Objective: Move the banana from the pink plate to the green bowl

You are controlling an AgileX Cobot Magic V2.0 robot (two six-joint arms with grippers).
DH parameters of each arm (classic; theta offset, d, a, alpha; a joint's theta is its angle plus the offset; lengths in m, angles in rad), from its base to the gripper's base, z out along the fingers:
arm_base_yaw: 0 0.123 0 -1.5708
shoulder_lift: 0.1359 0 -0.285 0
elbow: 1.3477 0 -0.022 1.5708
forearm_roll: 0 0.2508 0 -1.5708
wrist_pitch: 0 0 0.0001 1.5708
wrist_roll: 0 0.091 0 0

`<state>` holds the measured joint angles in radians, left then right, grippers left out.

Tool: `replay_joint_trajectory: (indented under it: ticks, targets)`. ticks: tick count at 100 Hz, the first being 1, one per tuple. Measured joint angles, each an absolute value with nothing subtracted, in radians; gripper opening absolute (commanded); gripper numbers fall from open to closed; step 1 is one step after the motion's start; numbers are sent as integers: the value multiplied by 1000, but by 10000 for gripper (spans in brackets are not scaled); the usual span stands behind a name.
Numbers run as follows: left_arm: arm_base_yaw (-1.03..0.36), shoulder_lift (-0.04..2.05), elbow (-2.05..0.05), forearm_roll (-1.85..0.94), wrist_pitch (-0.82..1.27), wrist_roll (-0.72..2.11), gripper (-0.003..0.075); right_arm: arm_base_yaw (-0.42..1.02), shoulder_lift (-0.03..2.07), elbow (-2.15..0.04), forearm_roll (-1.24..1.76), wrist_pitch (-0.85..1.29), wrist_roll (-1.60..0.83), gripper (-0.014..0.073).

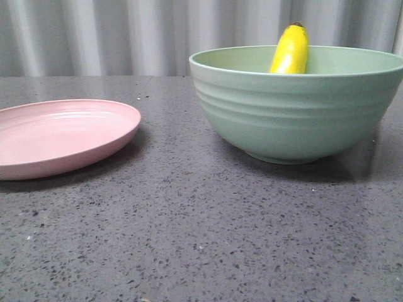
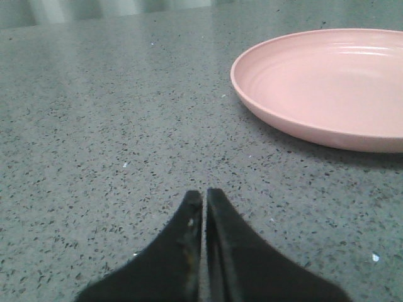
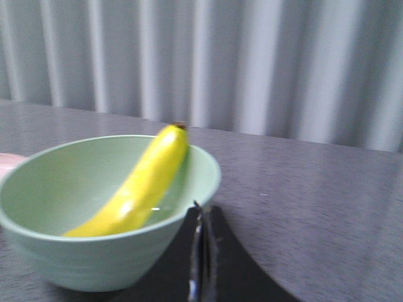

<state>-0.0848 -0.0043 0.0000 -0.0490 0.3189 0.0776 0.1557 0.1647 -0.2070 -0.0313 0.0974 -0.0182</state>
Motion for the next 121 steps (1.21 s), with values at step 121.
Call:
replay_joint_trajectory:
  ticks: [121]
  targets:
    - [-85,-4,0,-49,319,75,-20,-234,-9,12,20,327,-18,-64]
